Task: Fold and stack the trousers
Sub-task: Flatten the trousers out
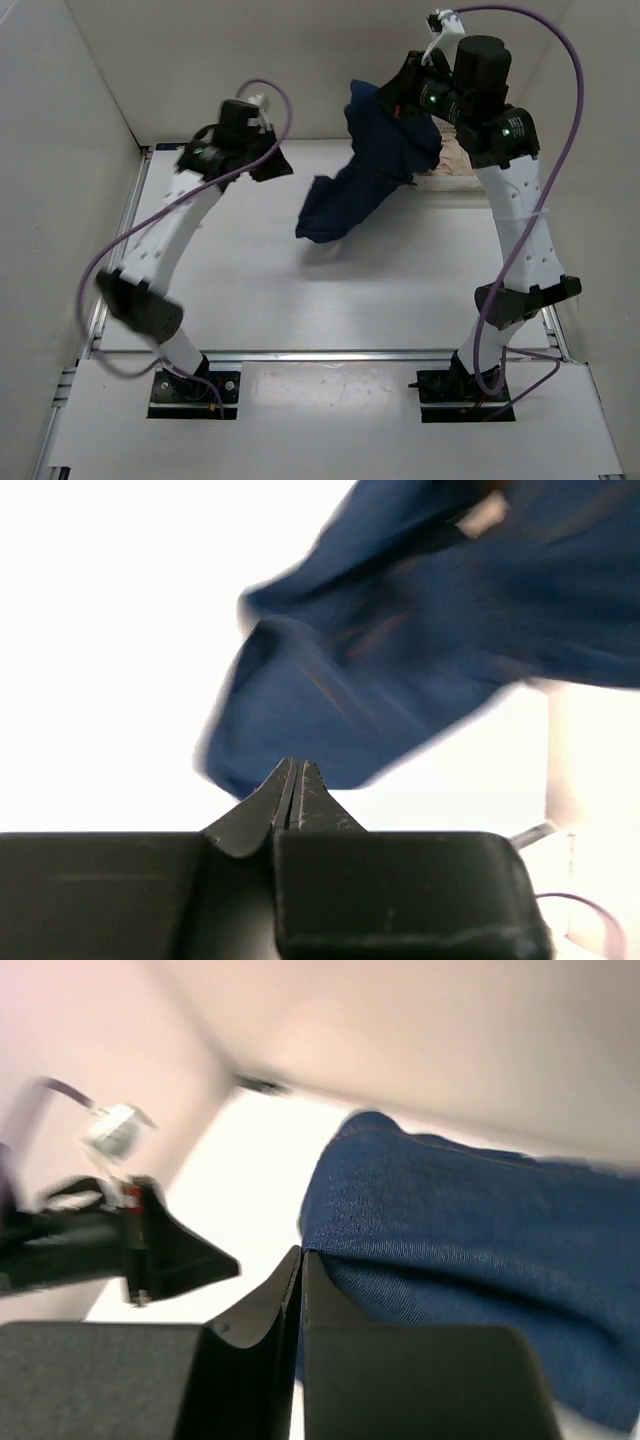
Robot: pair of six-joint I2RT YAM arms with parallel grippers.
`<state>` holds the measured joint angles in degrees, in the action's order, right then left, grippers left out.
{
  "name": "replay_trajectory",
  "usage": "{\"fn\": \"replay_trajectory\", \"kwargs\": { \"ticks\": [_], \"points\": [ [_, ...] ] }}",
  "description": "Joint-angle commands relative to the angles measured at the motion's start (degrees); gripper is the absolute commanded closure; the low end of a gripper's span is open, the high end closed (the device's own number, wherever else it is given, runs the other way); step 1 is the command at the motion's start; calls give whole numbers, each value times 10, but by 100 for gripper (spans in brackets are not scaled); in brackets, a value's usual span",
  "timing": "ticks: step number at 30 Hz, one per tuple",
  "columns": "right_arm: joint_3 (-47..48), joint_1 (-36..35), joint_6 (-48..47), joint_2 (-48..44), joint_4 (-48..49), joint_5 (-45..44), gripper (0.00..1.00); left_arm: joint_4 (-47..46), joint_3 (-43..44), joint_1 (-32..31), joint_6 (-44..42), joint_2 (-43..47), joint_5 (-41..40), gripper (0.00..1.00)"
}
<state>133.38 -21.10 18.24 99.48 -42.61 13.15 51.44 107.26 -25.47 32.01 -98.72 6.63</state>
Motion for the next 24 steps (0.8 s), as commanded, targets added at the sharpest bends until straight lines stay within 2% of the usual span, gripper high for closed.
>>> {"fn": "replay_trajectory", "kwargs": {
  "ticks": [1, 2, 5, 6, 7, 8, 9, 10, 11, 13, 14, 15, 16, 17, 18, 19, 20, 22, 23, 24],
  "points": [
    [84, -41, -32, -9, -40, 41, 100, 5, -30, -7, 20, 172, -31, 90],
    [84, -46, -21, -2, -28, 41, 100, 5, -48, -7, 33, 211, -31, 90],
    [72, -52, -3, 39, 15, 50, 100, 5, -78, -12, 44, 247, -47, 90],
    [86, -52, -3, 93, 15, 57, 96, 5, -86, -12, 44, 247, -61, 90],
    [109, -52, -3, 128, 3, 57, 82, 15, -91, -12, 44, 252, -71, 88],
    [171, -46, -3, 205, -12, 66, 32, 23, -91, -4, 44, 252, -71, 79],
    [214, -37, -3, 241, -42, 66, 11, 33, -91, 2, 44, 247, -76, 74],
    [270, -26, 6, 284, -115, 66, 0, 53, -91, 2, 33, 247, -76, 48],
    [261, -26, 6, 285, -141, 61, 0, 63, -91, 2, 26, 247, -76, 31],
    [166, -26, 6, 236, -141, 17, 0, 69, -118, 2, 26, 257, -84, 4],
    [9, -26, 6, 150, -79, -47, 0, 69, -136, 2, 26, 257, -89, 1],
    [-74, -26, 12, 103, -34, -72, 0, 69, -174, 2, 26, 265, -95, 0],
    [-146, -26, 19, 59, 13, -89, 0, 69, -194, 2, 26, 272, -95, 0],
    [-246, -20, 25, -8, 63, -102, 0, 62, -230, 2, 26, 272, -95, 4],
    [-283, -20, 25, -32, 73, -108, 0, 55, -248, 2, 26, 272, -95, 12],
    [-315, -13, 25, -67, 67, -108, 0, 55, -263, 2, 26, 266, -102, 34],
    [-347, -13, 16, -84, 67, -108, 0, 55, -277, 2, 26, 266, -102, 50],
    [-461, -13, 11, -114, 67, -96, 14, 43, -313, 2, 26, 248, -108, 70],
    [-501, -13, 11, -142, 67, -96, 19, 43, -322, 2, 20, 242, -108, 76],
    [-580, -13, 11, -156, 67, -88, 31, 38, -339, -6, 14, 230, -102, 74]
  ]
}}
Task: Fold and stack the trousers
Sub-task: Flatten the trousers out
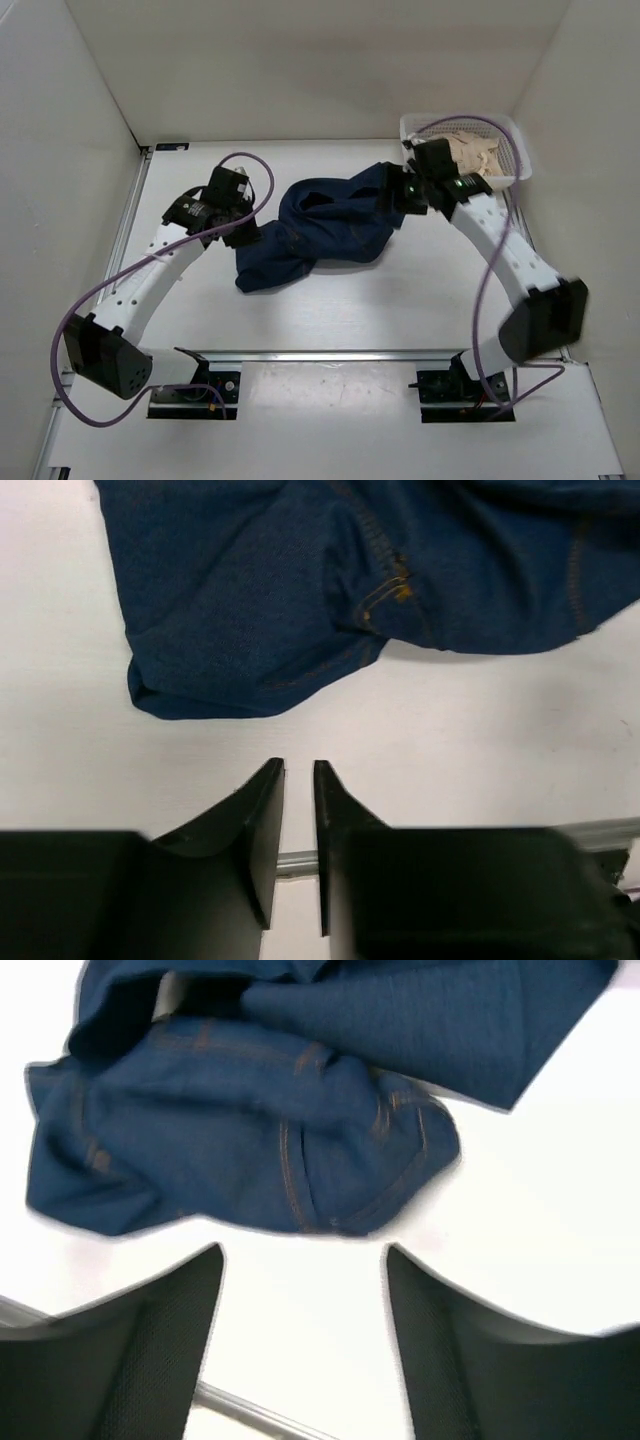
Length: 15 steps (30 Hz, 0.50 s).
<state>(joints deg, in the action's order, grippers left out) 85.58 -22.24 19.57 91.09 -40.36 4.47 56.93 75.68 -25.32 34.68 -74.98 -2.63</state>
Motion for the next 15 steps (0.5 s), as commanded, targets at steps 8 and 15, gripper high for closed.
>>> {"fn": "replay_trajectory", "kwargs": {
  "ticks": [8, 15],
  "points": [
    [-297, -2, 72, -120, 163, 97, 1, -64, -66, -38, 0, -88, -36, 0],
    [-195, -2, 72, 85, 226, 138, 1, -102, -26, -38, -24, -229, -17, 31]
  ]
}}
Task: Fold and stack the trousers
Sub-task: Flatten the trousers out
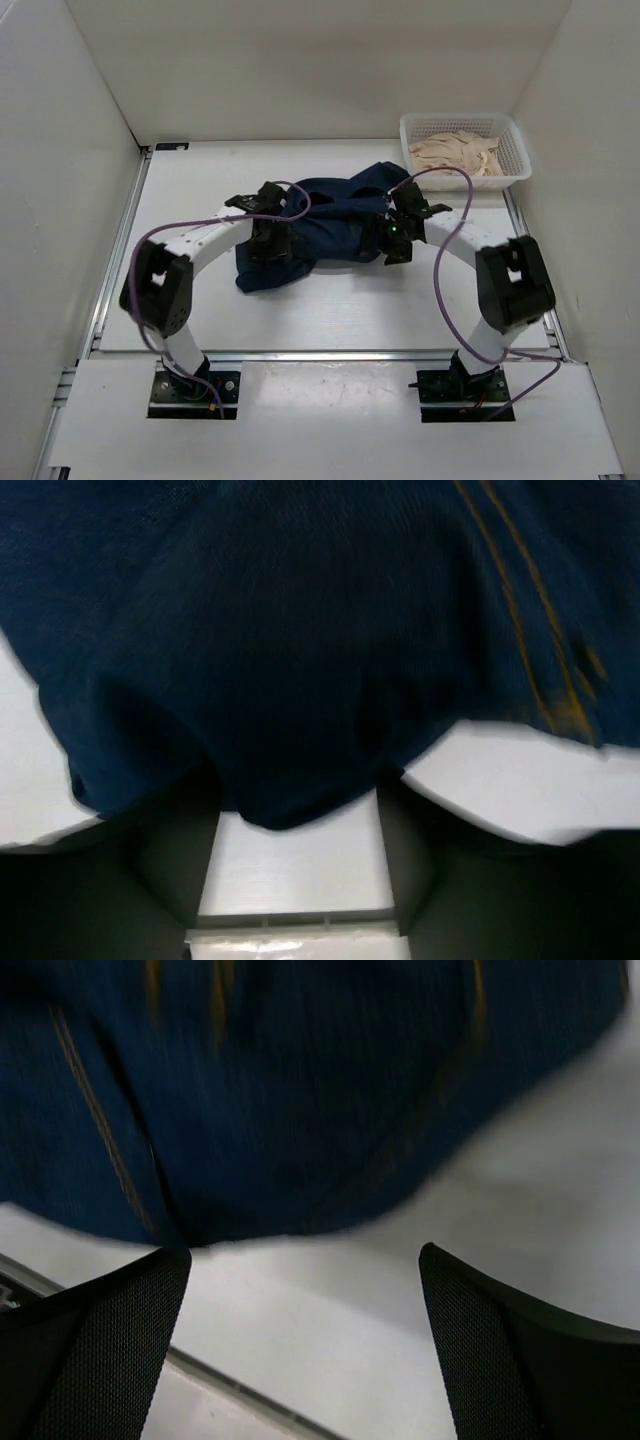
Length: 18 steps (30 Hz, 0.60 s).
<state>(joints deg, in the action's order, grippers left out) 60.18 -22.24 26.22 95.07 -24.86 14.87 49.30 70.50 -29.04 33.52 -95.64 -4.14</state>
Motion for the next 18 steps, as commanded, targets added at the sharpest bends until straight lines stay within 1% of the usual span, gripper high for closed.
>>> {"fn": "replay_trajectory", "kwargs": {
  "ticks": [1, 2, 3, 4, 5, 6, 7, 8, 10, 11, 12, 13, 14, 15, 16, 17, 18],
  "points": [
    [84, -2, 6, 59, 80, 34, 6, -25, 34, -1, -19, -23, -2, 46],
    [99, -2, 6, 72, 80, 34, 16, -25, 39, -1, -19, -23, -2, 63],
    [114, -2, 0, 93, 80, 34, 29, -25, 39, -1, -24, -23, 4, 89],
    [129, -2, -8, 93, 73, 34, 44, -20, 39, -1, -24, -16, 4, 90],
    [150, 3, -8, 93, 73, 34, 80, -20, 46, -1, -30, -10, 4, 90],
    [162, 4, -15, 88, 64, 34, 94, -4, 46, -1, -36, 8, 4, 90],
    [174, 4, -21, 79, 43, 34, 100, 6, 46, -1, -36, 18, 4, 90],
    [193, 4, -37, 65, 33, 27, 100, 15, 51, -1, -42, 34, 11, 90],
    [215, 4, -55, 6, -8, 22, 100, 47, 56, -7, -47, 98, 25, 90],
    [242, 4, -63, -35, -22, 22, 100, 57, 56, -7, -47, 124, 35, 90],
    [261, 4, -71, -53, -40, 22, 100, 67, 70, -7, -53, 175, 59, 90],
    [284, -2, -79, -67, -61, 22, 100, 76, 79, -7, -53, 199, 72, 90],
    [309, -2, -87, -77, -98, 15, 100, 85, 89, -13, -58, 220, 84, 90],
    [356, -2, -93, -84, -110, 3, 100, 91, 107, -13, -58, 249, 104, 90],
    [380, -2, -99, -84, -120, -5, 100, 91, 116, -13, -58, 258, 113, 90],
    [403, -2, -104, -60, -125, -14, 100, 91, 125, -13, -58, 258, 120, 90],
    [461, -2, -104, -39, -134, -19, 100, 91, 149, -13, -64, 247, 134, 90]
  ]
}}
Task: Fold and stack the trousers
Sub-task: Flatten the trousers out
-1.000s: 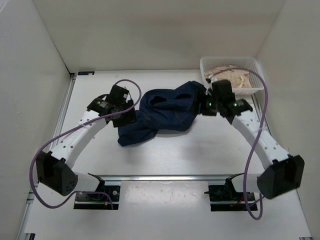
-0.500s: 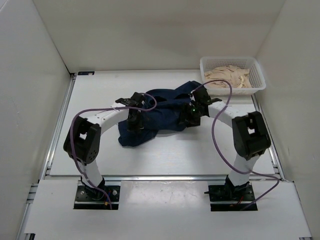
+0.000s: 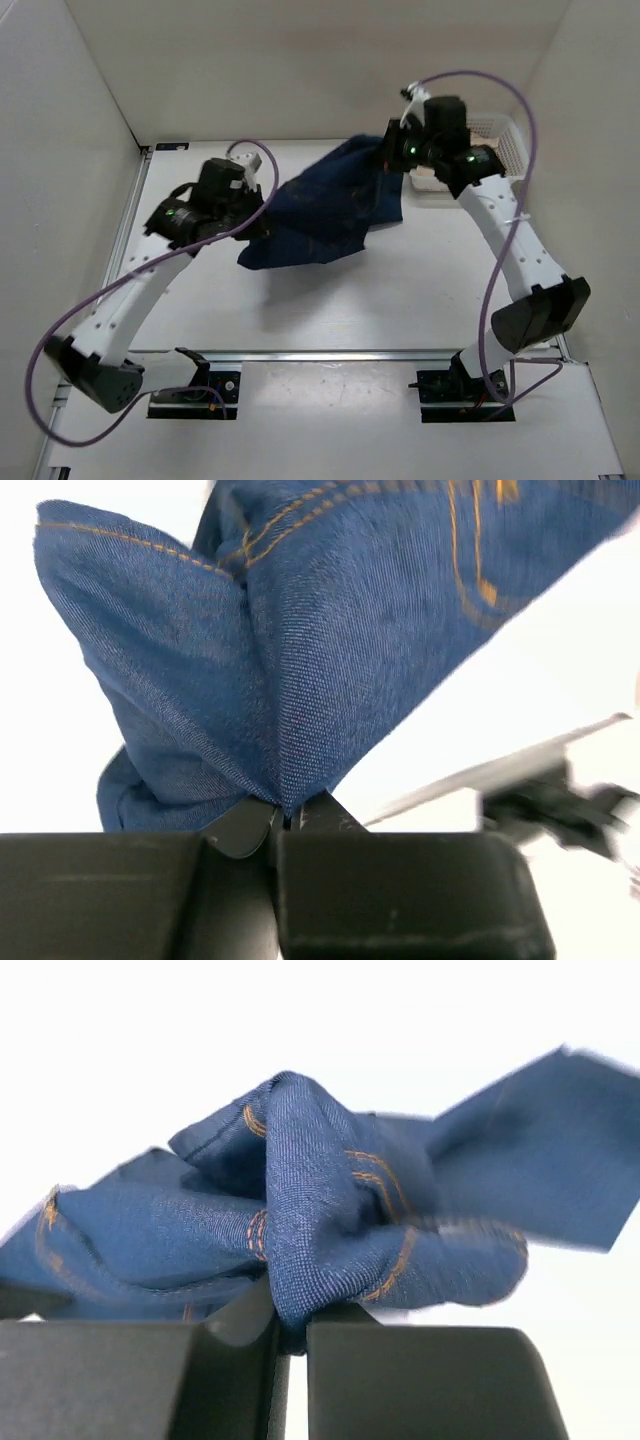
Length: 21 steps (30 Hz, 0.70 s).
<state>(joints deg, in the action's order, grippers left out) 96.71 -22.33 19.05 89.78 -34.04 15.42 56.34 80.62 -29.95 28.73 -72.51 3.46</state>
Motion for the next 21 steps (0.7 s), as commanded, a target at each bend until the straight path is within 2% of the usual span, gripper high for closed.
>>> {"fn": "replay_trajectory", "kwargs": {
  "ticks": [1, 2, 3, 4, 5, 6, 7, 8, 9, 11, 12, 13, 15, 16, 17, 18, 19, 20, 21],
  "points": [
    [132, -1, -32, 42, -50, -30, 100, 21, 60, -4, -24, 3, 59, 90],
    [170, -1, -32, 110, -65, -30, 100, 16, 74, -10, -24, -15, 59, 90],
    [259, -1, -41, 148, -80, -47, 91, 16, 109, -10, -24, -36, 53, 90],
    [312, 5, -41, 187, -102, -68, 63, 7, 127, -10, -24, -81, 53, 90],
    [366, 5, -35, 257, -173, -85, 37, 7, 145, -10, -24, -106, 48, 83],
    [438, 13, -24, 280, -202, -93, 13, 7, 194, -10, -30, -132, 61, 76],
    [433, 20, -16, 276, -214, -104, 4, 14, 216, -16, -38, -179, 69, 68],
    [403, 20, -16, 255, -190, -122, 0, 25, 236, -16, -38, -198, 69, 44],
    [302, 25, -8, 190, -163, -133, 0, 35, 269, -22, -43, -226, 63, 31],
    [188, 43, -1, 118, -88, -153, 0, 41, 277, -22, -43, -231, 55, 15],
    [95, 53, 5, 58, -75, -162, 0, 41, 271, -22, -43, -231, 35, 0],
    [54, 74, 13, 32, -69, -162, 0, 41, 264, -22, -48, -218, 25, 0],
    [-30, 90, 13, -39, -64, -162, 0, 41, 244, -16, -48, -200, 8, 0],
    [-115, 96, 13, -63, -56, -162, 4, 41, 213, -16, -48, -188, -15, 6],
    [-156, 101, 13, -84, -51, -146, 8, 41, 193, -10, -48, -159, -26, 15],
    [-196, 111, 26, -123, -45, -134, 20, 33, 171, -5, -40, -143, -36, 29],
    [-275, 123, 32, -142, -39, -117, 27, 33, 119, -5, -35, -113, -52, 62],
    [-315, 129, 40, -160, -31, -91, 33, 26, 91, 3, -30, -98, -52, 78],
    [-353, 137, 49, -193, -23, -65, 42, 26, 63, 9, -23, -85, -52, 89]
  ]
}}
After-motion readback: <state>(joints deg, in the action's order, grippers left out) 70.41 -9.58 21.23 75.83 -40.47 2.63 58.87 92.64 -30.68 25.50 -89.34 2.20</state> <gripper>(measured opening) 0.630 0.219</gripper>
